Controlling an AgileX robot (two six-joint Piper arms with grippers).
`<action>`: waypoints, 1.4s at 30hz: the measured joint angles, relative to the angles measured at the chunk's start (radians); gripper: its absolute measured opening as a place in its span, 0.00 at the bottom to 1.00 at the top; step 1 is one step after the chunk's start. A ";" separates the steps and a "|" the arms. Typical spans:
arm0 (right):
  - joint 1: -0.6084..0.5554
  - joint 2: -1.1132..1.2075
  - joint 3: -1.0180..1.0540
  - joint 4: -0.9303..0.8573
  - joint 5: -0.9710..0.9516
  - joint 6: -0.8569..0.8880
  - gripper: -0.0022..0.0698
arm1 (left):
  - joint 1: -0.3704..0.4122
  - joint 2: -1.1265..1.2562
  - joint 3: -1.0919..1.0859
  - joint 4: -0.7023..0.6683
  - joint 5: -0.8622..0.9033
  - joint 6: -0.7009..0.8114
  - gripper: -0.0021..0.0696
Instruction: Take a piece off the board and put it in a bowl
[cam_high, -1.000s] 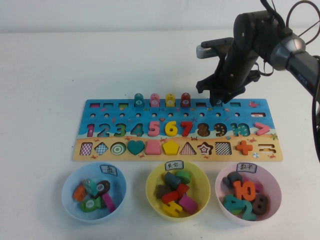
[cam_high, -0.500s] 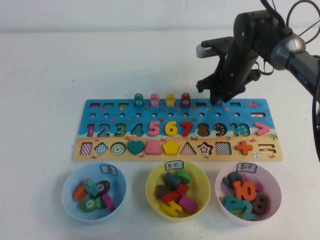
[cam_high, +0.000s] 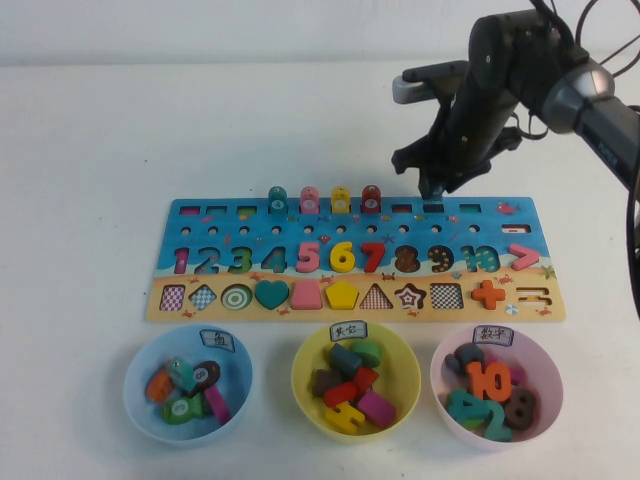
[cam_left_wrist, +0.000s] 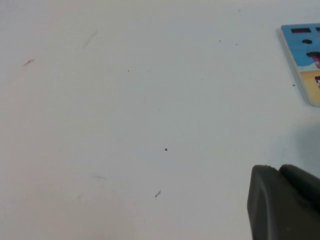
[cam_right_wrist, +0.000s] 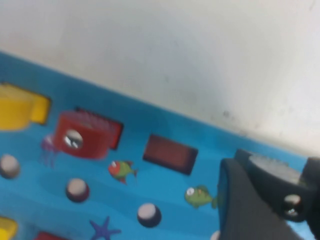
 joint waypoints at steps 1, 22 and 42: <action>0.000 0.000 -0.012 0.000 0.000 0.001 0.34 | 0.000 0.000 0.000 0.000 0.000 0.000 0.02; 0.156 -0.301 -0.016 0.196 0.002 -0.219 0.34 | 0.000 0.000 0.000 0.000 0.000 0.000 0.02; 0.525 -0.273 0.320 0.159 0.000 -0.496 0.39 | 0.000 0.000 0.000 0.000 0.000 0.000 0.02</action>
